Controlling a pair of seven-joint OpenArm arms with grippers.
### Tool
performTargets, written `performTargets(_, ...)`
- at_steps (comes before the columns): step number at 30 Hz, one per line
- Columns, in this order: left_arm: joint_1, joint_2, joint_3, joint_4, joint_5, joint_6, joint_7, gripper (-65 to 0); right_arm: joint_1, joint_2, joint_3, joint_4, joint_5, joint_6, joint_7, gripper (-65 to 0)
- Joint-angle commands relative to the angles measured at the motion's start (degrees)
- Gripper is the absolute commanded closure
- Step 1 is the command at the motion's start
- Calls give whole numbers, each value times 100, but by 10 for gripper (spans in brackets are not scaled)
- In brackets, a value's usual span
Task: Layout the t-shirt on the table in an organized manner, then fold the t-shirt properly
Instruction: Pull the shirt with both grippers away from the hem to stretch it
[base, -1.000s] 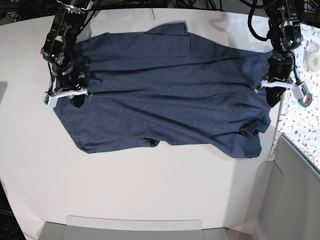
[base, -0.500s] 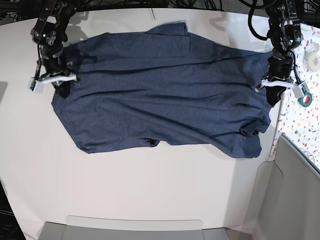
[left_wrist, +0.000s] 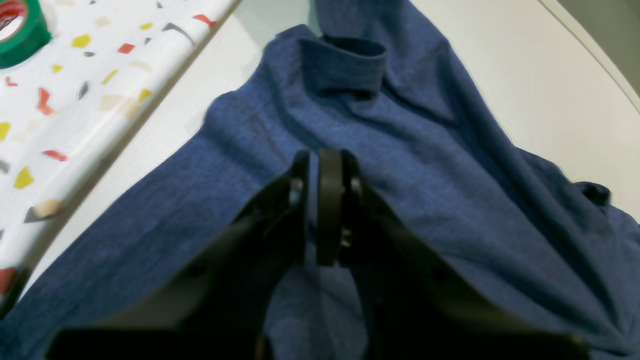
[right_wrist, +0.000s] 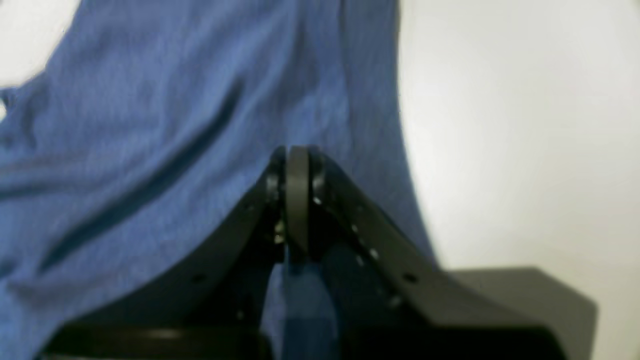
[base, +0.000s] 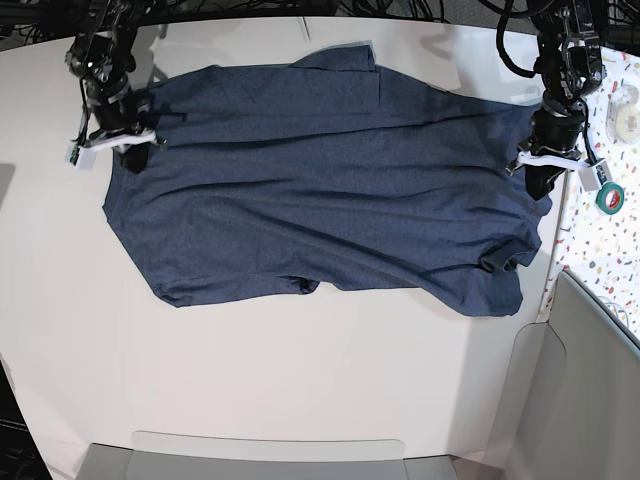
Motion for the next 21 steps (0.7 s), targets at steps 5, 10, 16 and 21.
performTargets(5,134,-62,-51,115,3,-42,-99,-34,87,376,41,-321,-121,-112,-189,0)
performTargets(10,222,-62,-51,115,3,-42,-99,-34,157,675,41,-321,-121,-112,-180,0)
performTargets(16,310,-62,-33,124,-6,-42,-99,-34,359,1018,217,-550,-121,-112,-180,0)
performTargets(21,442,-62,2,133,-14,-42,-99,-34,667,1343,437,-945,-209,-94,-189,0)
